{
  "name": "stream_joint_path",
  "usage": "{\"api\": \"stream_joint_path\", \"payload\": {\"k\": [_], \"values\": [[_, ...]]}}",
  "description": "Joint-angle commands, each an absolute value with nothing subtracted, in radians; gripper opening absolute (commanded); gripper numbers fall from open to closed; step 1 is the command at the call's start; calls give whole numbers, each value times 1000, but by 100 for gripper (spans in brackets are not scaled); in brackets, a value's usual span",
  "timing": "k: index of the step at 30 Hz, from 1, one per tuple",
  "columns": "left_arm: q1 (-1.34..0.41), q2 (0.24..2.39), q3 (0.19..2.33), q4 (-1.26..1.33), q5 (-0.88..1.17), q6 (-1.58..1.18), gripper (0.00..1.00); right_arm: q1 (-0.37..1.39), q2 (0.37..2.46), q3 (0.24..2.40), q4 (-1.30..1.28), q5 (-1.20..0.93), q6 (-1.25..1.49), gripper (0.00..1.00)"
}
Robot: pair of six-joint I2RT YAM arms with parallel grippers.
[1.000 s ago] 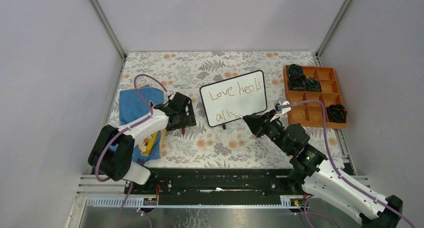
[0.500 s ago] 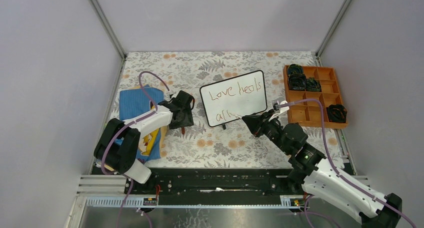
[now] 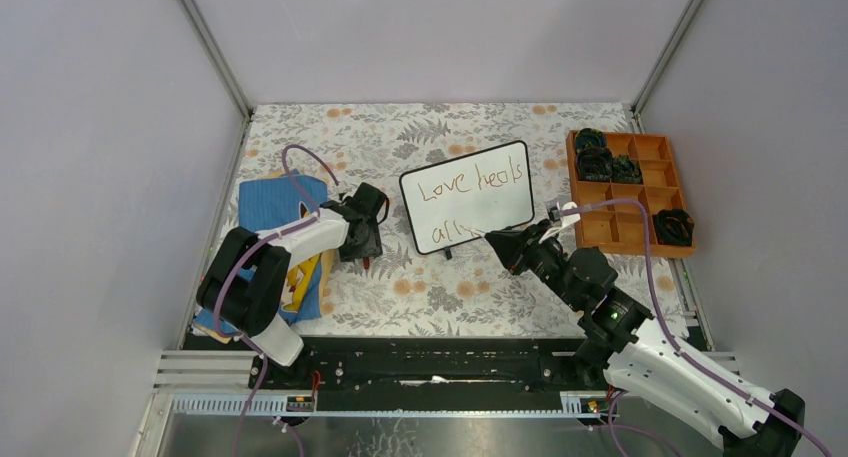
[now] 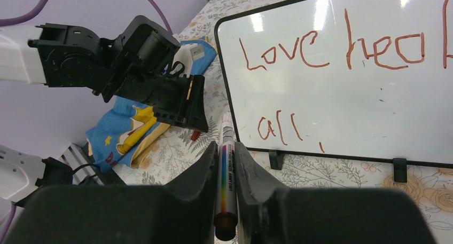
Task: Write a sentence on the whiteboard
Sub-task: Close the pen cap at the center of the board.
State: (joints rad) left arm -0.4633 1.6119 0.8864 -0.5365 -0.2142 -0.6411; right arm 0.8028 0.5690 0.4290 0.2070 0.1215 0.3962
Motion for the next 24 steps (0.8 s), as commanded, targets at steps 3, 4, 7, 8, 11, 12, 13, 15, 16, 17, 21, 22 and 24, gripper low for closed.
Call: {"api": "stream_joint_path", "payload": {"k": [3, 4, 7, 8, 11, 12, 13, 15, 16, 17, 21, 22, 24], "values": [[-457, 1643, 894, -535, -233, -653, 56, 798, 547, 479, 225, 142, 377, 0], [-457, 1646, 893, -535, -231, -655, 55, 798, 545, 480, 222, 143, 376, 0], [-457, 1652, 891, -528, -223, -655, 53, 797, 542, 480, 215, 143, 376, 0], [-457, 1654, 890, -526, -220, -655, 53, 797, 540, 481, 214, 143, 377, 0], [-457, 1656, 890, -526, -222, -657, 51, 798, 536, 482, 208, 144, 376, 0], [-457, 1655, 890, -525, -223, -657, 50, 797, 535, 482, 205, 144, 376, 0], [-457, 1655, 888, -527, -228, -660, 49, 798, 532, 483, 204, 144, 376, 0], [-457, 1655, 885, -533, -246, -672, 49, 797, 528, 483, 200, 147, 376, 0], [-457, 1655, 884, -540, -255, -678, 49, 797, 525, 483, 198, 148, 376, 0], [-457, 1655, 884, -543, -266, -682, 49, 797, 522, 483, 196, 149, 376, 0], [-458, 1657, 885, -559, -302, -692, 48, 798, 511, 478, 190, 152, 376, 0], [-459, 1658, 885, -562, -305, -693, 48, 798, 508, 475, 189, 154, 376, 0], [-463, 1660, 885, -565, -311, -695, 47, 797, 498, 474, 184, 156, 378, 0]]}}
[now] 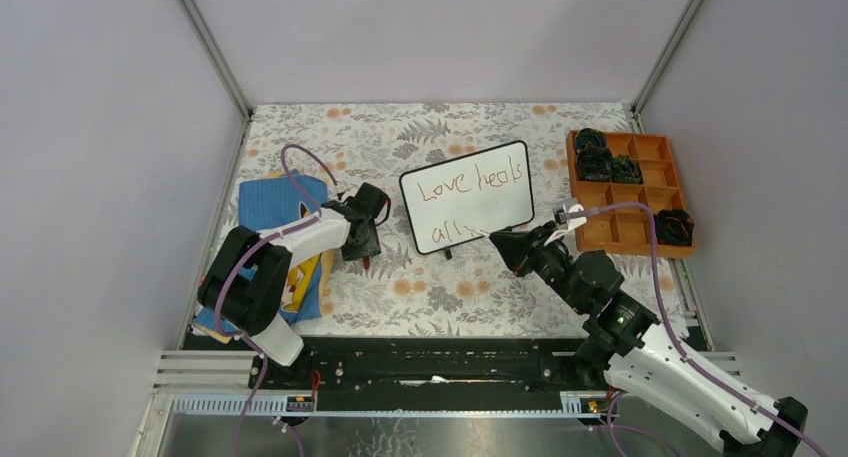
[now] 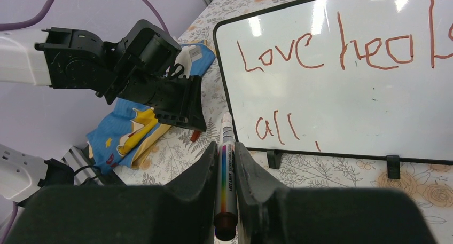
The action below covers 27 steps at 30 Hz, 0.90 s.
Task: Write a sentence on the whiteboard
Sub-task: Close the pen cap at the center of the board.
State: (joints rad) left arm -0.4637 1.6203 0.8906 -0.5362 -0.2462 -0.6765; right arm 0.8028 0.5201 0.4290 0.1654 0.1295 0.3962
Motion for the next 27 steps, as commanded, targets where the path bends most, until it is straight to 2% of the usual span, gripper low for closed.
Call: {"api": "stream_joint_path", "payload": {"k": [1, 12, 27], "values": [[-467, 1664, 887, -568, -320, -696, 47, 798, 494, 472, 182, 157, 377, 0], [-497, 1698, 887, -574, -311, -713, 42, 798, 450, 461, 154, 173, 374, 0], [-497, 1661, 836, -544, -222, -723, 43, 797, 446, 467, 146, 171, 376, 0]]}}
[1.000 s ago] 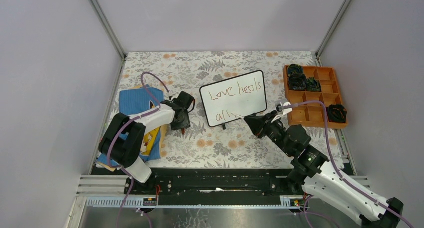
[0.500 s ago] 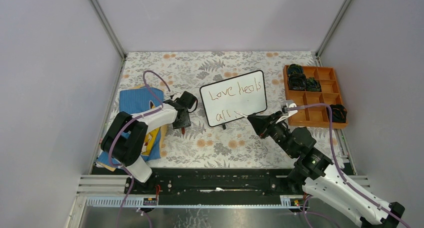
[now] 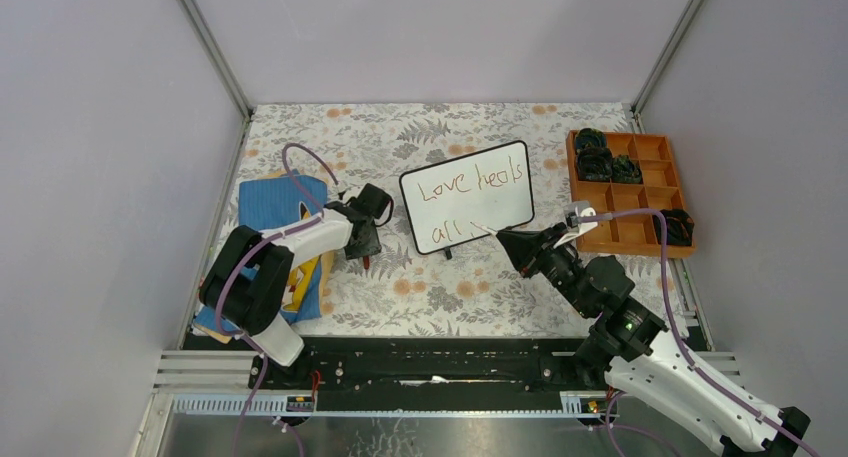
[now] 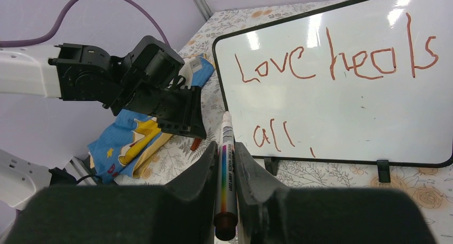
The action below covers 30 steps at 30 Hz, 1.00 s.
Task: Write a sentence on the whiteboard
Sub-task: Close the pen cap at the center of the board.
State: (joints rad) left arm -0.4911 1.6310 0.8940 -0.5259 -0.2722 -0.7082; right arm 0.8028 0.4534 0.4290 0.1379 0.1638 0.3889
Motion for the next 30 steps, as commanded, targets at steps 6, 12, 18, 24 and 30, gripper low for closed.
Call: {"api": "stream_joint_path", "payload": {"k": [6, 12, 18, 24, 30], "values": [[-494, 1646, 839, -546, -190, -711, 45, 798, 444, 470, 140, 173, 376, 0], [-494, 1617, 838, -569, -186, -698, 47, 797, 448, 473, 137, 174, 376, 0], [-492, 1609, 817, -572, -201, -693, 45, 797, 448, 470, 139, 173, 377, 0], [-492, 1615, 810, -573, -205, -694, 40, 797, 443, 468, 135, 173, 375, 0], [-492, 1627, 802, -555, -192, -701, 26, 798, 447, 465, 139, 173, 376, 0]]}}
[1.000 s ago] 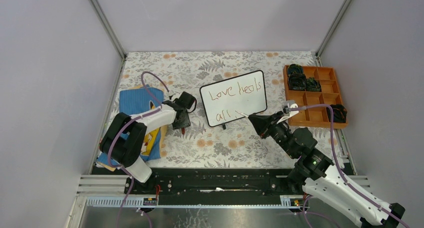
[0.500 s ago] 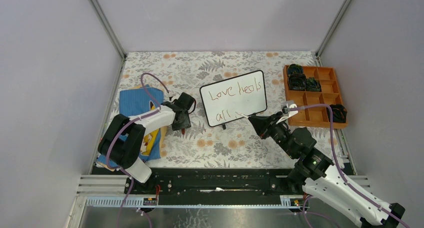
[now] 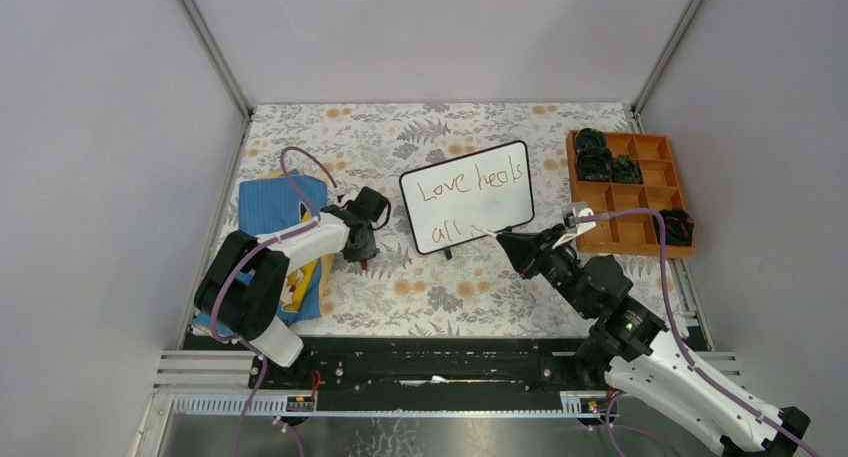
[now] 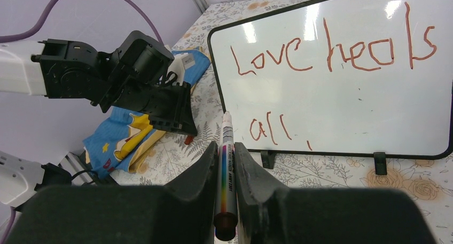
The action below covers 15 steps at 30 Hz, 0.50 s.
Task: Write a sentence on the whiteboard
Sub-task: Close the pen cap at the center of the board.
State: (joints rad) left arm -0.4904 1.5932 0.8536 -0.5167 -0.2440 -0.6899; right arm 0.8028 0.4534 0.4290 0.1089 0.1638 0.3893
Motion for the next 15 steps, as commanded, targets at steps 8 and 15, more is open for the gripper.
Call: {"api": "stream_joint_path", "payload": {"k": [8, 15], "values": [[-465, 1546, 809, -565, -207, -719, 0, 798, 462, 496, 123, 171, 367, 0], [-451, 1367, 858, -668, -272, -755, 0, 797, 484, 525, 116, 173, 359, 0]]}}
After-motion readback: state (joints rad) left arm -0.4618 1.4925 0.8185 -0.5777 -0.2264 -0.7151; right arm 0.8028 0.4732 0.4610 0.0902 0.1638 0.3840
